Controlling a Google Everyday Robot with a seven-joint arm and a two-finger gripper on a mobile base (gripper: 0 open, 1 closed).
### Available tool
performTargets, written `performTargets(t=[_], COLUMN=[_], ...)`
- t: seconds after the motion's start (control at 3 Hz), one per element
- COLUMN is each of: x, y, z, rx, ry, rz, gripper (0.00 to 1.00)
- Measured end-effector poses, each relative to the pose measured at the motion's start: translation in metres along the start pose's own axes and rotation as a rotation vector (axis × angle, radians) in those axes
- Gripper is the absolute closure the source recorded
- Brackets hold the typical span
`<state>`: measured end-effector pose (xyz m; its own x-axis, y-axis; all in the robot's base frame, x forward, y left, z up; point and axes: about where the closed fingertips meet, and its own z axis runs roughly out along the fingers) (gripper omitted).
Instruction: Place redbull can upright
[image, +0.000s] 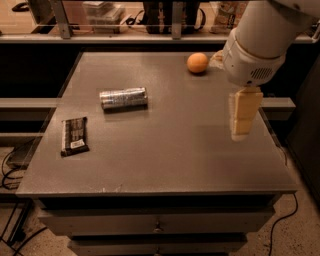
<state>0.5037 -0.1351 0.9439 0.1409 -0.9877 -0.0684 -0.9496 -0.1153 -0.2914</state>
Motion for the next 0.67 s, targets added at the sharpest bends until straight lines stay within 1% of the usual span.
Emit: performTargets(t=[0.33,0.67], x=[-0.045,-0.104], y=[-0.026,-0.051], z=[0.011,0.015], rx=[0.021,0.058], ry=[-0.001,-0.048], rz=[-0.144,-0.256], gripper=[0.0,0.0])
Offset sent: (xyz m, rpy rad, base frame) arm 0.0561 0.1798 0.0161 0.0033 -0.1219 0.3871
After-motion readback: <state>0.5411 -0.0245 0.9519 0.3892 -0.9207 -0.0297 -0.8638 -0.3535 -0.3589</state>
